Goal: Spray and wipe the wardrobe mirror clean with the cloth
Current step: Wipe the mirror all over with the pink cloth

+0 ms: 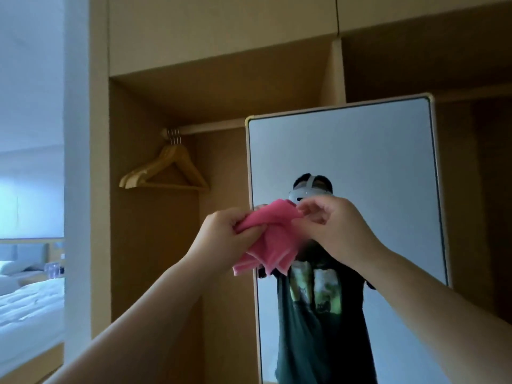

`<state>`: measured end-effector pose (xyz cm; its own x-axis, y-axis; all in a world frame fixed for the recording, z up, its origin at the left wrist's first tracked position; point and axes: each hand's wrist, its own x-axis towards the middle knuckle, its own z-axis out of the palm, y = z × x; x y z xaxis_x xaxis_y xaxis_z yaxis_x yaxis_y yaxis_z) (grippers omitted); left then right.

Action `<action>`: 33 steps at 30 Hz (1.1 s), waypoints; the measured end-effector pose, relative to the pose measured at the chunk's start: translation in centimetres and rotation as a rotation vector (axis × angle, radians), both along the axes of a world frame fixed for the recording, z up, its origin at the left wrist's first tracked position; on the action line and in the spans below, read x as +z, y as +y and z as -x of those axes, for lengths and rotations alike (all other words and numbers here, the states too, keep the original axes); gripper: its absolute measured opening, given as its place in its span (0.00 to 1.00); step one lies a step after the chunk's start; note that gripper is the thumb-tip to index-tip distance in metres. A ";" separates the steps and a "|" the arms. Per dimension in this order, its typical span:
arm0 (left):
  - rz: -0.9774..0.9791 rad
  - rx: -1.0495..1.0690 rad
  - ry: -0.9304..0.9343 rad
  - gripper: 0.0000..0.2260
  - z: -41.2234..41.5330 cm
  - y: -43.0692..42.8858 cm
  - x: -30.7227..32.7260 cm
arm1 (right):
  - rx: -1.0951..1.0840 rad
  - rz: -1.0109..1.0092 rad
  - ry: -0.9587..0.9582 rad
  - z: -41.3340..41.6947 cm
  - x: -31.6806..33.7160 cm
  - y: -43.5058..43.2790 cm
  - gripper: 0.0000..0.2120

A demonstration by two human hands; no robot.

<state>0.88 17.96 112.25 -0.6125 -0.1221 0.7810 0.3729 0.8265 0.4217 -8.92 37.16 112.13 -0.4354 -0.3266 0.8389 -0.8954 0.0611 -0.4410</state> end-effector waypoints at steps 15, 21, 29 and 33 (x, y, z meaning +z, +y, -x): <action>-0.235 0.555 0.032 0.08 3.5 -4.1 13.6 | -0.046 0.009 0.148 1.0 5.4 0.1 0.12; -0.228 0.332 0.147 0.10 7.1 -1.2 15.7 | -0.147 0.037 0.251 1.3 6.2 0.7 0.07; -0.449 0.133 0.143 0.16 9.9 0.4 16.3 | -0.290 0.124 0.362 3.7 6.7 3.1 0.08; -0.481 0.189 0.171 0.21 11.3 1.4 16.2 | -0.430 0.179 0.397 5.7 7.2 6.4 0.11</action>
<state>-10.47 19.34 128.42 -0.4144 -0.5861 0.6963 0.3325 0.6147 0.7153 -14.60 43.52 119.31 -0.1399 -0.0299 0.9897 -0.9051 0.4092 -0.1156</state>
